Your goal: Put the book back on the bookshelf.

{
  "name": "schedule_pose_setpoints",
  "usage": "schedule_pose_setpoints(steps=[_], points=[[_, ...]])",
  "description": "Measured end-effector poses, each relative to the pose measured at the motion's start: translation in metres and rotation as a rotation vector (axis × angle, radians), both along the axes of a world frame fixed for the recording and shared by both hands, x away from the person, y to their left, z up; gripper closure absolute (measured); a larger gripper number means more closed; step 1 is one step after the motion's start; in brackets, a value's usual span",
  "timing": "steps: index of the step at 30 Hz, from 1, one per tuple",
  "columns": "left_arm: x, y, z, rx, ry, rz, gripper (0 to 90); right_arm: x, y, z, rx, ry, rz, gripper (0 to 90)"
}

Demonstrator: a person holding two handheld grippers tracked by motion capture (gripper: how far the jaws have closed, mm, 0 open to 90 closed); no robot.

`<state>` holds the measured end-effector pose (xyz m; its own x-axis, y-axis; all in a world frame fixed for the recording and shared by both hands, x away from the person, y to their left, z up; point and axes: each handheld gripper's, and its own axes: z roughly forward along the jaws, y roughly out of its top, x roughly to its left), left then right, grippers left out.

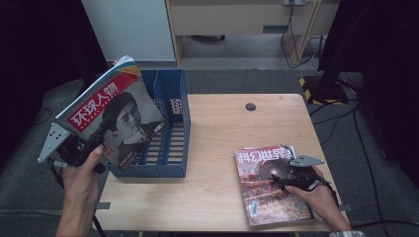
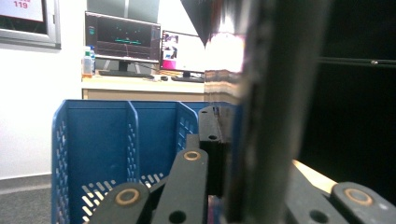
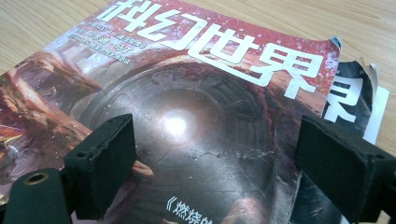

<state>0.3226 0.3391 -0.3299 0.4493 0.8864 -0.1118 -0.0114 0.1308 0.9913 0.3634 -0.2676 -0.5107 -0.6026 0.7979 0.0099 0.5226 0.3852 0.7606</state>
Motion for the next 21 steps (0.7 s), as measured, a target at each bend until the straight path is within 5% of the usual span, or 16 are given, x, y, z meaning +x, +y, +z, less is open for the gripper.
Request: schedule_pose_setpoints(steps=[21], points=[[-0.010,0.030,0.015,0.009,-0.013,0.060,86.8,0.000,0.000,0.000,0.003,-0.007,0.002,12.1]])
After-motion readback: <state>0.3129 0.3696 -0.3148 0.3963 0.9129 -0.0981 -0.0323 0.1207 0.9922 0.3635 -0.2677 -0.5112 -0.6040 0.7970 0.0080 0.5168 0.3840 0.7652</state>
